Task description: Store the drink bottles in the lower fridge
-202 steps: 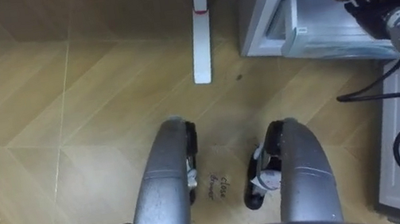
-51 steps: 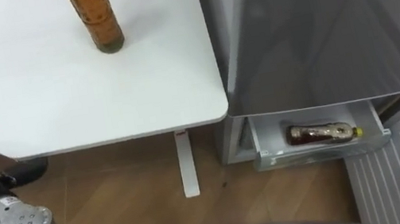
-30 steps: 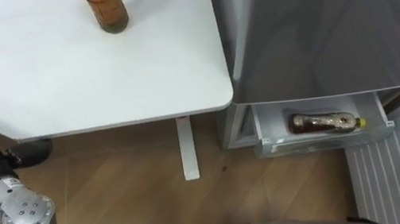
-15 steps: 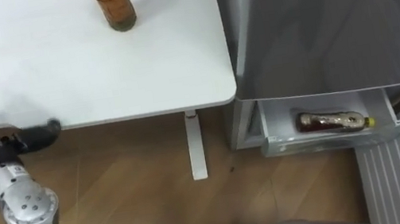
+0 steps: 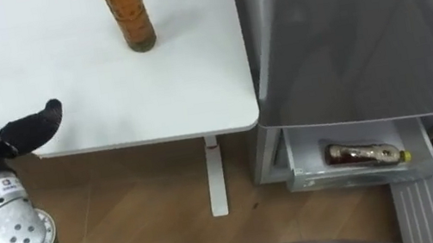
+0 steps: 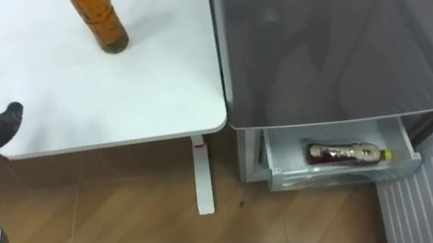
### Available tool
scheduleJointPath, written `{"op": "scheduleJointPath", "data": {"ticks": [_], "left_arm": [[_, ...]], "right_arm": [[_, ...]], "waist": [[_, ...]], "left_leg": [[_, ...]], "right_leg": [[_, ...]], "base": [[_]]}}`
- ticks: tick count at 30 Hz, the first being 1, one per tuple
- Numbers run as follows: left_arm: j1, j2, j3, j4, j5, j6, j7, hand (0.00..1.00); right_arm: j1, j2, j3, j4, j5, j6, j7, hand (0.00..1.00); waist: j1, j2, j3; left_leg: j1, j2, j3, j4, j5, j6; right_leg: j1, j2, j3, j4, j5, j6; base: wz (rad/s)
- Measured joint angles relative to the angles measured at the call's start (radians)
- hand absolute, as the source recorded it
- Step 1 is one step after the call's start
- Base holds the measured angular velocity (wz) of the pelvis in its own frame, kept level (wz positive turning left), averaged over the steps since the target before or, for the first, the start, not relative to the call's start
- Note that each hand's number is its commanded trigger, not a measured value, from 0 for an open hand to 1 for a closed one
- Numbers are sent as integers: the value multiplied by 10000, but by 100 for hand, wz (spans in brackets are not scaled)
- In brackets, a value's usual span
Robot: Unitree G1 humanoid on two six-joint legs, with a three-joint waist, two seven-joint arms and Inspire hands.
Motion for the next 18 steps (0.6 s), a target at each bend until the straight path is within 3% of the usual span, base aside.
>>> {"op": "scheduleJointPath", "data": {"ticks": [6, 9, 13, 18], "left_arm": [[-113, -15, 93, -43, -129, 67, -528, 0], [-519, -135, 88, -58, -595, 70, -811, 0], [-953, -138, -42, -155, -2027, 49, -1215, 0], [-1016, -168, -484, -123, -3228, 73, -1693, 0]], "right_arm": [[-269, 47, 136, -311, 2, -36, 183, 0], [-256, 52, 293, -312, 4, -166, 313, 0], [-275, 42, 310, -347, 17, -288, 386, 0], [-250, 11, 246, -362, -145, -374, 491, 0]], "waist": [[-42, -5, 36], [-55, 91, 63], [-316, 146, 89], [-654, 200, 135]], "left_leg": [[-86, -48, -118, -25, -16, 12], [-140, -48, -108, -14, -15, 12], [-121, -49, -99, -87, -15, 13], [-116, -32, -42, -153, -15, 12]], "right_leg": [[-21, -33, -114, -30, -21, 36], [-85, -31, -94, -17, -16, 35], [-94, -31, -99, -10, -17, 36], [-135, -22, -67, -2, -17, 35]], "base": [[7], [0], [0], [-2]]}}
